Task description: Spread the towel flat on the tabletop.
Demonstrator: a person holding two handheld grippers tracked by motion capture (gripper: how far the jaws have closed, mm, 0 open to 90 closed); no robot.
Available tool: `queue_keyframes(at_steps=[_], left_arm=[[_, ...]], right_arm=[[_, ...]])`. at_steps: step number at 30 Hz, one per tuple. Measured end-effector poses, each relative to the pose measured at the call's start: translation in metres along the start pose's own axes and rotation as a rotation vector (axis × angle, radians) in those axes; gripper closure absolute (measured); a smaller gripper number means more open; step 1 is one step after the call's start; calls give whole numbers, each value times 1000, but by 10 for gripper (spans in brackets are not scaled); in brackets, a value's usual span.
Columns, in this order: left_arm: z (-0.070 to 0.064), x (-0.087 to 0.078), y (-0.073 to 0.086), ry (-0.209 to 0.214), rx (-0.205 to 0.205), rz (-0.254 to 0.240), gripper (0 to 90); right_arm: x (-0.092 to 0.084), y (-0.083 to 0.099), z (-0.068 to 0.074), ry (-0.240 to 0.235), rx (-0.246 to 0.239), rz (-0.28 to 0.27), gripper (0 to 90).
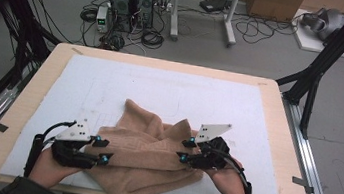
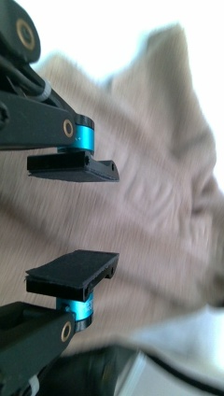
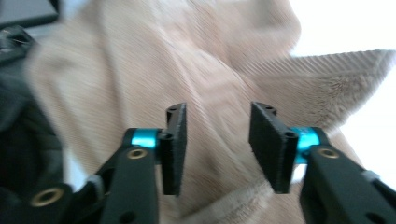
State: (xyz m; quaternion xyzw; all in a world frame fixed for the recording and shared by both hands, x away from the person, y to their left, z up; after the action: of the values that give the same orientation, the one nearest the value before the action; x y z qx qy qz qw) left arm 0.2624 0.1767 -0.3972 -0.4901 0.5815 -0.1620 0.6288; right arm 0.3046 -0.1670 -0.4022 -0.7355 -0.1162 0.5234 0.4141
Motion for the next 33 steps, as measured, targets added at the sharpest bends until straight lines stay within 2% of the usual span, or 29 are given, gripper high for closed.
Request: queue_keyframes(at_steps=[2,5,8,9,10,11,13,16,21,26,33], left_arm=[[16,7,1,-36,-24,15,490],[34,21,7,-43,-71,65,470],[43,35,20,2,-128,120,485],[44,38,23,20,-133,139,514],[43,41,25,21,-116,160,566],[41,42,25,15,-106,154,605],[38,41,25,16,-84,140,760],[38,34,24,14,-91,117,847],[34,23,20,-14,-70,81,861],[32,13,11,-9,-63,36,862],[28,-5,-11,-48,-40,-63,862]], right_arm=[[8,8,-7,-5,30,23,531],[22,20,-9,-27,58,47,534],[34,30,-5,-69,74,57,641],[36,31,-4,-82,80,50,680],[36,32,-3,-87,82,43,711],[36,32,-2,-90,84,45,737],[35,30,-2,-96,72,49,789],[33,27,-2,-97,62,57,813],[20,18,-5,-75,43,33,819],[6,7,-11,-61,49,-10,820],[-7,-4,-16,-38,38,-44,820]])
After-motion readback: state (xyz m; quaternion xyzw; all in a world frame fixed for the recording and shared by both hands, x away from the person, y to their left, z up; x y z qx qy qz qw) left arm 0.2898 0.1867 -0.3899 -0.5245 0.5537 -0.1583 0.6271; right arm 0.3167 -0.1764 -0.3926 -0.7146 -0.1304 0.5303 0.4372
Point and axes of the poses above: each handheld gripper's, and its own axes: x roughly forward along the jaws, y roughly out of its underside, z roughly to its left, the point moved 3 cm from there along x, roughly forward along the jaws, and after that the axes turned 10 degrees about y, right-handed, at the moved point
